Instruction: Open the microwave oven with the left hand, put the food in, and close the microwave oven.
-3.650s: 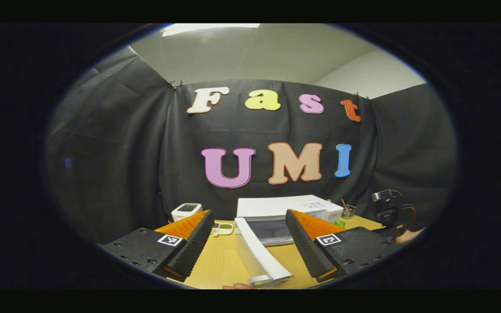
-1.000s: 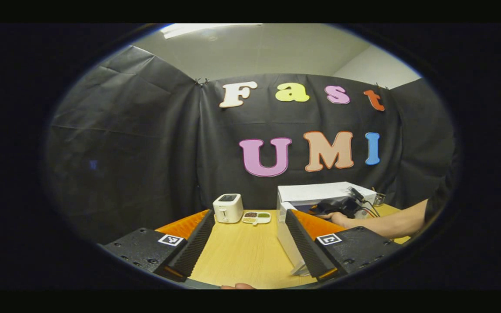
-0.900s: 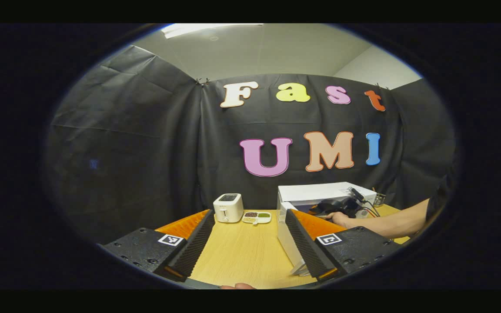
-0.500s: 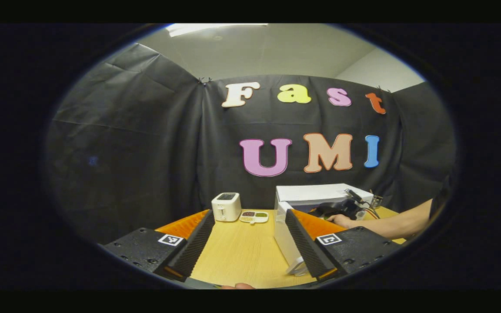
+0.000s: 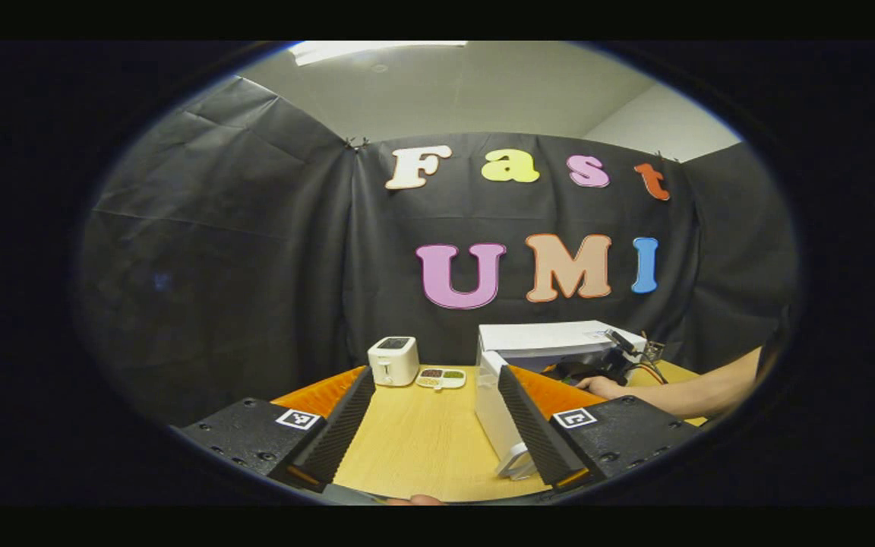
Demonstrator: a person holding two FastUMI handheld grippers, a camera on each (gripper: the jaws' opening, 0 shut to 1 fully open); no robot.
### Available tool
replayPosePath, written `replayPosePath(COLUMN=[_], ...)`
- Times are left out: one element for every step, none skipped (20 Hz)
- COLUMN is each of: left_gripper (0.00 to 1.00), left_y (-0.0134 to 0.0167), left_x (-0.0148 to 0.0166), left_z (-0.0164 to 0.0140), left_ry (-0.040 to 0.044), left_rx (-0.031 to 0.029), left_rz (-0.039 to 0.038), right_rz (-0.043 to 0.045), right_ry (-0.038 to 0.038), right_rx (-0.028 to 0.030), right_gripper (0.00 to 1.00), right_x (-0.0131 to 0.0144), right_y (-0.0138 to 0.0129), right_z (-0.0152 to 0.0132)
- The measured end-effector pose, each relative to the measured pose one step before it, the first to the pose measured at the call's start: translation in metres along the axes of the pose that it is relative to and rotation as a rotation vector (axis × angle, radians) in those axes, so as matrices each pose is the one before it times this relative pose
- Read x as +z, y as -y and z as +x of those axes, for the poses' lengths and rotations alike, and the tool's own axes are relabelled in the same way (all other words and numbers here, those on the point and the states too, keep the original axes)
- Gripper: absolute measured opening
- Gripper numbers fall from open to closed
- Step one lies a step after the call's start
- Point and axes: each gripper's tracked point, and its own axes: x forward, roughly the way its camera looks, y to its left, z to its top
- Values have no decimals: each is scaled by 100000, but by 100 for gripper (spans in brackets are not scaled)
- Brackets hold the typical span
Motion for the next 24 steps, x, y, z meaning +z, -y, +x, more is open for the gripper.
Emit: replayPosePath(left_gripper=[94, 95, 96, 96, 96, 95, 95, 95, 95, 94, 94, 94, 94, 94, 94, 94, 94, 94, 94, 96, 96, 96, 96, 96], left_y=[116, 93, 76, 73, 1, -11, 17, -51, 27, -74, -39, -37, 10, 4, -23, -32, -10, 121, 272, 176, 245, 163, 241, 135], left_x=[109, -20, -86, -76, 43, -123, -180, -409, -194, -185, -204, -297, -283, -423, -354, -532, -509, -359, -42, -28, -44, -350, -186, -266], left_z=[-72, -145, -40, -14, 3, -4, 169, 55, 46, -41, 96, 227, 179, 96, 213, 294, 188, 227, 336, 470, 315, 417, 375, 304], left_ry=[195, 105, -118, -31, 236, -38, -223, -651, -649, -272, -175, -122, -563, -537, -678, -645, -945, -928, -219, -123, 1, -344, -289, -297], left_rx=[-172, -113, -161, -29, -85, 97, 116, 225, -13, 148, 70, 3, 187, -152, 156, 26, 300, -405, -625, -643, -588, -711, -783, -597], left_rz=[-504, -110, 152, 282, 116, 116, 34, 215, 378, 403, 428, 420, 300, 256, 343, 404, 22, -706, -1144, -916, -419, 258, 774, 925], right_rz=[-2159, -2381, -1737, -715, -297, -1202, -1951, -1481, -649, -414, 87, 71, -703, -2392, -3805, -5097, -6355, -6376, -6150, -5851, -5012, -5316, -5971, -6207], right_ry=[314, 1003, 1036, 256, 582, 1394, 1570, 1646, 1571, 957, 1592, 1560, 1081, 1871, 3032, 4205, 3145, 2657, 1788, 2994, 4731, 4741, 4789, 4705], right_rx=[821, 605, 933, 1770, 2558, 2433, 1732, 2081, 1982, 2139, 1945, 2132, 1720, 1032, 1669, 1523, 1471, 2479, 1048, 783, 293, -214, -465, -330], right_gripper=[98, 98, 98, 87, 87, 88, 87, 87, 87, 87, 87, 87, 87, 87, 87, 86, 86, 86, 86, 86, 97, 97, 86, 86], right_x=[-50, 36, 145, -128, -26, 129, 148, 95, 440, 227, 610, 607, 606, 886, 1149, 1248, 1073, 999, 805, 895, 1462, 1442, 1618, 1418], right_y=[158, 258, 208, 34, -99, -45, 206, 134, 69, 56, 22, -93, -124, -226, -214, -139, -36, -433, -142, 47, -5, 234, 279, 249], right_z=[-575, -723, -703, -958, -1172, -1248, -1297, -1366, -1208, -1322, -1258, -1169, -1165, -1209, -959, -674, -794, -1051, -754, -843, -622, -611, -394, -231])
